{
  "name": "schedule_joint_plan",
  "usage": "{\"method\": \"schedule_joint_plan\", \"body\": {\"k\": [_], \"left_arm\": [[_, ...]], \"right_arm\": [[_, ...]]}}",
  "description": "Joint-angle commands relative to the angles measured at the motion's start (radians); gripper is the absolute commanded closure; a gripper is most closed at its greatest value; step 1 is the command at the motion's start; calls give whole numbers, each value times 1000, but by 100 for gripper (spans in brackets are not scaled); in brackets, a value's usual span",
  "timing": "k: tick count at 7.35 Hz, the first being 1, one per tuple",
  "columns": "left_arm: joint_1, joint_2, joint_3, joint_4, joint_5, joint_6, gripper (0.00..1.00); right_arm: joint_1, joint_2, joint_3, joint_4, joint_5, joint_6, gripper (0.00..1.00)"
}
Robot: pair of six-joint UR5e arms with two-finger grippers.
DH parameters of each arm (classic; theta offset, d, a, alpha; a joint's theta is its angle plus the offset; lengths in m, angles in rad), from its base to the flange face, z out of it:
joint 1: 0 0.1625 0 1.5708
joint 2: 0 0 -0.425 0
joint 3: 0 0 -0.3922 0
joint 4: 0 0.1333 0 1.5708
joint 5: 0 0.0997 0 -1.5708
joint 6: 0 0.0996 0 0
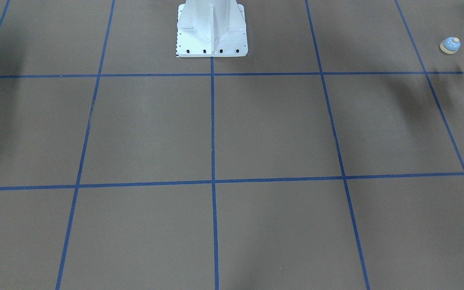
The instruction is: Place and press bell with both arms
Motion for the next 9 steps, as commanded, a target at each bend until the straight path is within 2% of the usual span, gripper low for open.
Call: {"method": "schedule_joint_plan", "body": {"k": [1,5,9], "left_arm": [[0,1,46,0,-89,-131,0],[-1,3,133,-4,-122,-158,0],[2,-8,141,-20,-179,-163,1]], "right_arm": [[-6,1,0,38,11,7,0],[-17,7,-2,57,6,33,0],[-46,7,-2,57,10,78,0]]}}
